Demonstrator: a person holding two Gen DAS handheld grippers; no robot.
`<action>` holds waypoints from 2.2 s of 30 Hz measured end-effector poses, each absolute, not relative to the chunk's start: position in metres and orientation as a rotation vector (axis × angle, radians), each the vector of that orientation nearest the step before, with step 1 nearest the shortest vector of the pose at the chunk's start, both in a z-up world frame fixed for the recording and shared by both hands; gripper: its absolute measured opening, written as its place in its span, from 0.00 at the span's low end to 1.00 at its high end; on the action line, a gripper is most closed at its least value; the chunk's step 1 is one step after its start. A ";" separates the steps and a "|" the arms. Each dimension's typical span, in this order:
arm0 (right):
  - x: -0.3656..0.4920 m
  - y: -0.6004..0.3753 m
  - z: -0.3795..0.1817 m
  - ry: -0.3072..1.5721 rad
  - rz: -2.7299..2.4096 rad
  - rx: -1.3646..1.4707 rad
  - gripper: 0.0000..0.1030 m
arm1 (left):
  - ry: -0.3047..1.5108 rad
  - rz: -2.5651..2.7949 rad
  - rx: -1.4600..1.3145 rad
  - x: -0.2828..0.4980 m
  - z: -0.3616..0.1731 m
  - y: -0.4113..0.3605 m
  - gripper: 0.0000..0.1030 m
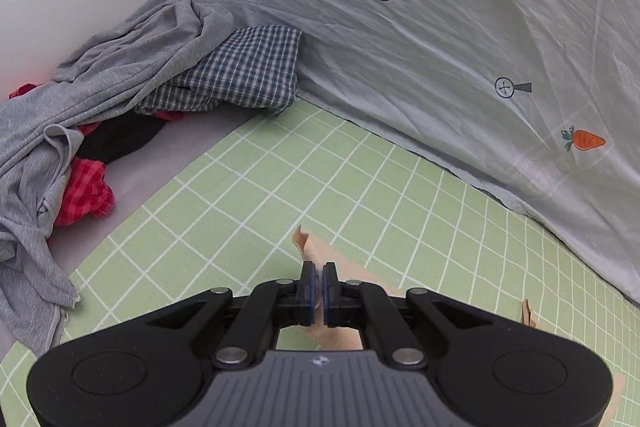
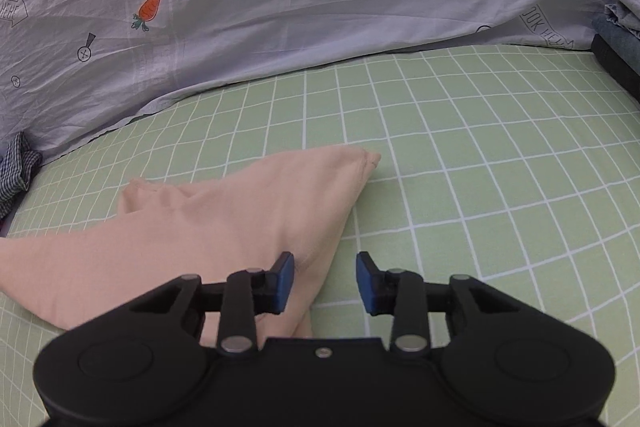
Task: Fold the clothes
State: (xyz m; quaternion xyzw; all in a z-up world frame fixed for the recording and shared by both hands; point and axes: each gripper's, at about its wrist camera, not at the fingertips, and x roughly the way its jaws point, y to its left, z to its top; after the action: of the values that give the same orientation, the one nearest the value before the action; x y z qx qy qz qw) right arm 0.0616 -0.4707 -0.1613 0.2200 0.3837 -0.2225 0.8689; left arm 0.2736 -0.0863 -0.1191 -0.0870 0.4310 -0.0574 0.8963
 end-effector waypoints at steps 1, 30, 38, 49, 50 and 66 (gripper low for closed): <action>0.069 -0.475 -0.164 0.806 -0.449 0.477 0.21 | 0.901 -0.109 -0.181 0.274 -0.122 -0.084 0.03; 0.032 -0.462 -0.150 0.953 -0.572 0.536 0.77 | 0.946 -0.644 -0.139 0.196 -0.118 -0.196 0.04; 0.017 -0.469 -0.135 0.834 -0.528 0.646 0.66 | 1.141 -0.843 -0.096 0.158 -0.129 -0.238 0.42; 0.101 -0.446 -0.167 0.791 -0.119 1.062 0.22 | 1.240 -0.459 -0.365 0.208 -0.156 -0.167 0.57; 0.110 -0.441 -0.173 0.812 -0.097 1.082 0.22 | 1.245 -0.444 -0.386 0.210 -0.158 -0.164 0.57; 0.169 -0.400 -0.185 0.957 -0.039 0.979 0.31 | 1.240 -0.413 -0.293 0.219 -0.162 -0.170 0.56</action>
State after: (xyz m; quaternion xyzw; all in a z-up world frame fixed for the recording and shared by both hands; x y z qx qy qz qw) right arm 0.1690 -0.4003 -0.1853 0.4522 0.4418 -0.0182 0.7746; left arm 0.2187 -0.1703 -0.1624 -0.1359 0.5748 -0.1914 0.7839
